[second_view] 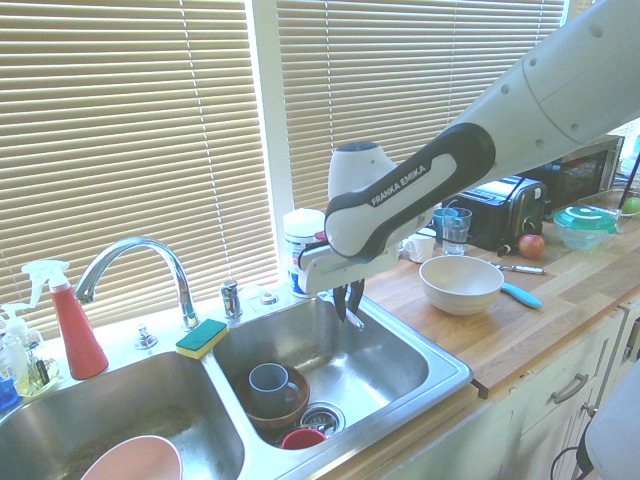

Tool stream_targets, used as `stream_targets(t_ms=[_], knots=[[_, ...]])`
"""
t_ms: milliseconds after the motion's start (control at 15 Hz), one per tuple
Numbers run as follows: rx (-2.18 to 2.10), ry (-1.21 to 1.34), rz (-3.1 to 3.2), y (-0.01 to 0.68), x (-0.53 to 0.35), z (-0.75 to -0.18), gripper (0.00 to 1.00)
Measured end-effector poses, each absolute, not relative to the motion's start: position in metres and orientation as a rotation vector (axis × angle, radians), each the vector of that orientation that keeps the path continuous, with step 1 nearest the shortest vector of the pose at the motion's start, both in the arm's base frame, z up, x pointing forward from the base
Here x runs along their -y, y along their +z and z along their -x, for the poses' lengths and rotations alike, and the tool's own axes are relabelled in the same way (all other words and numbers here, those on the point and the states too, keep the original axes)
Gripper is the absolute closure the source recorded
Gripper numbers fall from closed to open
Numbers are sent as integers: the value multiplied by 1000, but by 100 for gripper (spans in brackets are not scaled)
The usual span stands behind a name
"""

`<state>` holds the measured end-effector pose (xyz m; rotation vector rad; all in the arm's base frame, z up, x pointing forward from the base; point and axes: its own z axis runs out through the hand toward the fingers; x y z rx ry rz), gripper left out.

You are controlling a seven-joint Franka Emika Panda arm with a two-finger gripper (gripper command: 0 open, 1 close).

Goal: Put the knife into the sink

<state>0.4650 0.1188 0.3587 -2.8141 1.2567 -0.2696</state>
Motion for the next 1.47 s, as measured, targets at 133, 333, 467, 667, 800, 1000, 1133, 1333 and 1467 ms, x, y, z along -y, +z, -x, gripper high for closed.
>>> stream_targets(t_ms=[133,333,467,667,800,1000,1133,1333,1467], knots=[[-1254,-279,2813,323,-134,-461,100],[-1241,-259,2818,278,-143,-464,100],[-1250,-239,2814,249,-144,-471,100],[-1274,-197,2806,204,-141,-484,100],[-1301,-186,2792,183,-142,-493,100],[-1333,-176,2781,166,-146,-503,100],[-1349,-162,2772,157,-148,-506,100],[-1361,-151,2763,153,-147,-509,0],[-1370,-149,2758,153,-145,-510,0]])
